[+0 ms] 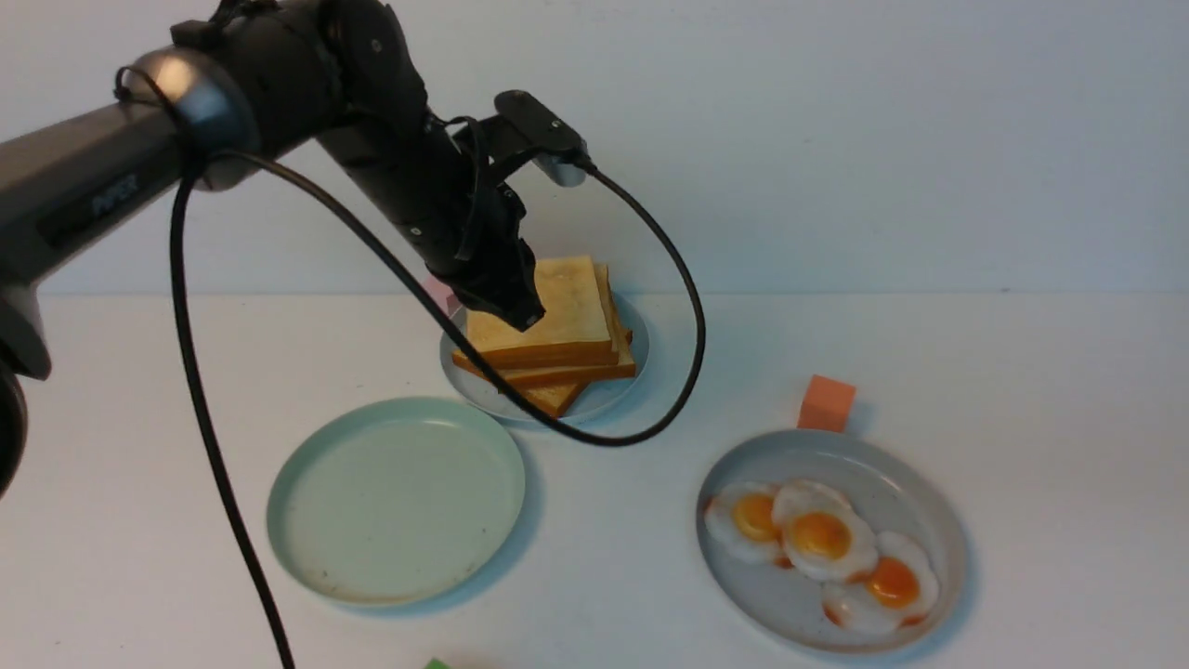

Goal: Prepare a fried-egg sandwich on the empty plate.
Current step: Use the left arm to grab a slice of bread

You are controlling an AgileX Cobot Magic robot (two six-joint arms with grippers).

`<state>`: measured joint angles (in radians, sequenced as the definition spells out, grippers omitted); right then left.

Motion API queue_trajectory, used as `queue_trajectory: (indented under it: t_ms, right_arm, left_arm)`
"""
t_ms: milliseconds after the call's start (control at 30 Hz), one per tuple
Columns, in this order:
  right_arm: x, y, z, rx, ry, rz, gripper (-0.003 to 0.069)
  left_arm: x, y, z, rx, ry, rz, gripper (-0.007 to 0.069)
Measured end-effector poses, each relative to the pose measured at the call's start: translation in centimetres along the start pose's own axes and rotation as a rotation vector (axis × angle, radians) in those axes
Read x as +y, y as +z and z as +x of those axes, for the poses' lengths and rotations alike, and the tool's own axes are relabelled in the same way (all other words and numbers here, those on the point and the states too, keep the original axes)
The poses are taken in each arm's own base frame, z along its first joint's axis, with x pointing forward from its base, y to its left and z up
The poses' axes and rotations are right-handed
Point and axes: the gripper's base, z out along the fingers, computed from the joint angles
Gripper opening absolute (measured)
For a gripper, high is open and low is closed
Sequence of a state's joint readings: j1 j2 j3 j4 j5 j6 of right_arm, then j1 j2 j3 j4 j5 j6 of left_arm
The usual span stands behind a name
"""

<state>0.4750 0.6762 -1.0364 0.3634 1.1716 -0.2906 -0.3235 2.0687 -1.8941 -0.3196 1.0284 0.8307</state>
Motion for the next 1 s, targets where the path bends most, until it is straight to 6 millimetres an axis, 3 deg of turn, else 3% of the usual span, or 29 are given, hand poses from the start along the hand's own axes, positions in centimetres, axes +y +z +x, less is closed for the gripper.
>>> queue_trajectory:
  t_ms: [167, 200, 300, 367, 567, 767, 833, 1000]
  right_arm:
    - [-0.1, 0.0, -0.3, -0.029, -0.007, 0.017, 0.0008]
    - [-0.2, 0.0, -0.3, -0.030, -0.007, 0.018, 0.0008]
    - [-0.2, 0.0, -0.5, -0.055, -0.007, 0.026, 0.0008]
    - [-0.3, 0.0, -0.7, -0.067, -0.007, 0.030, 0.0010]
    - [-0.3, 0.1, -0.7, -0.070, -0.007, 0.031, 0.0015]
    - [-0.3, 0.1, -0.7, -0.072, -0.008, 0.035, 0.0019]
    - [-0.3, 0.1, -0.7, -0.072, -0.008, 0.035, 0.0020]
    - [-0.5, 0.0, -0.7, -0.066, -0.019, 0.057, 0.0022]
  left_arm:
    - [0.5, 2.1, 0.3, -0.002, 0.137, 0.003, 0.0295]
    - [0.5, 2.2, 0.3, -0.007, 0.137, 0.000, 0.0305]
    - [1.0, 3.9, 0.5, -0.018, 0.140, -0.022, 0.0439]
    - [1.4, 4.9, 0.6, -0.028, 0.140, -0.046, 0.0475]
    - [2.0, 7.0, 1.2, -0.019, 0.152, -0.076, 0.0486]
    - [2.1, 7.5, 1.4, -0.013, 0.191, -0.081, 0.0477]
    - [2.2, 7.6, 1.5, -0.009, 0.198, -0.085, 0.0462]
    - [2.5, 7.9, 1.5, -0.008, 0.214, -0.115, 0.0329]
